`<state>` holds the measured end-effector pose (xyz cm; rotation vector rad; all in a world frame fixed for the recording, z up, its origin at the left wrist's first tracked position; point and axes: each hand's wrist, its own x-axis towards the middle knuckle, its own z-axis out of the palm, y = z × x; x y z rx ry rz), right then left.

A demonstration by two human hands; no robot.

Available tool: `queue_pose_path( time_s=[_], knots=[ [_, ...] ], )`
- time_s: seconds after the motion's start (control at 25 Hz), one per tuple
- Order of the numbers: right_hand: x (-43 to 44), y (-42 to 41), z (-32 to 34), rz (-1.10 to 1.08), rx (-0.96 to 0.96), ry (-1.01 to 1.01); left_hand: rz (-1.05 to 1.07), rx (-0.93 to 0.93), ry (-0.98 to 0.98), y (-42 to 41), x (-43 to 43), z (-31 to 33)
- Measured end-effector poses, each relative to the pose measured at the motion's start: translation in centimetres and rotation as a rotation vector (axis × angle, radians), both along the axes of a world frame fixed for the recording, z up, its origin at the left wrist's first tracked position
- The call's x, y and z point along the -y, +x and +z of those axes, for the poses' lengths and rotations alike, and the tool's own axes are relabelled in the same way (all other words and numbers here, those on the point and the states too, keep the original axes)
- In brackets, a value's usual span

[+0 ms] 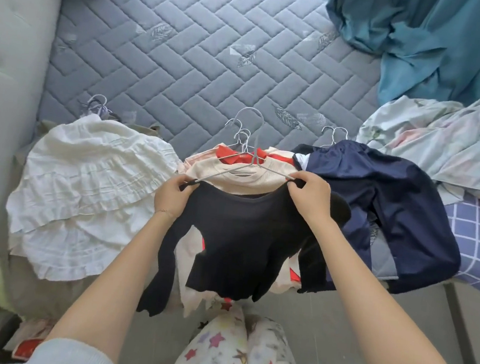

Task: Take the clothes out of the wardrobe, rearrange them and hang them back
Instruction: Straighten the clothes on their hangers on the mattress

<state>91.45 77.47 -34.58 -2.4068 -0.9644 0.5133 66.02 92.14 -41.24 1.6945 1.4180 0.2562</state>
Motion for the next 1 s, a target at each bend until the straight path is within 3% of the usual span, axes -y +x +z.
queue_pose_path(
  time_s=[0.4, 0.56, 0.76, 1.0],
  knots=[
    [-10.7, 6.6, -21.3, 0.081, 0.086, -0.09, 0.132, 0.061, 0.073, 6.5, -7.4, -20.0],
    [-12.1, 6.8, -26.4, 0.13, 0.12, -0.151, 0.052, -0.022, 0.209, 7.7, -9.3, -23.6],
    [-11.5, 5.7, -25.6, 0.191, 0.118, -0.148, -0.089, -0.101, 0.347, 7.0, -8.3, -21.9],
    [-8.3, 1.5, -15.9, 0.304, 0.069, -0.126, -0.159, -0.266, 0.391, 2.8, -4.2, -12.2]
  ],
)
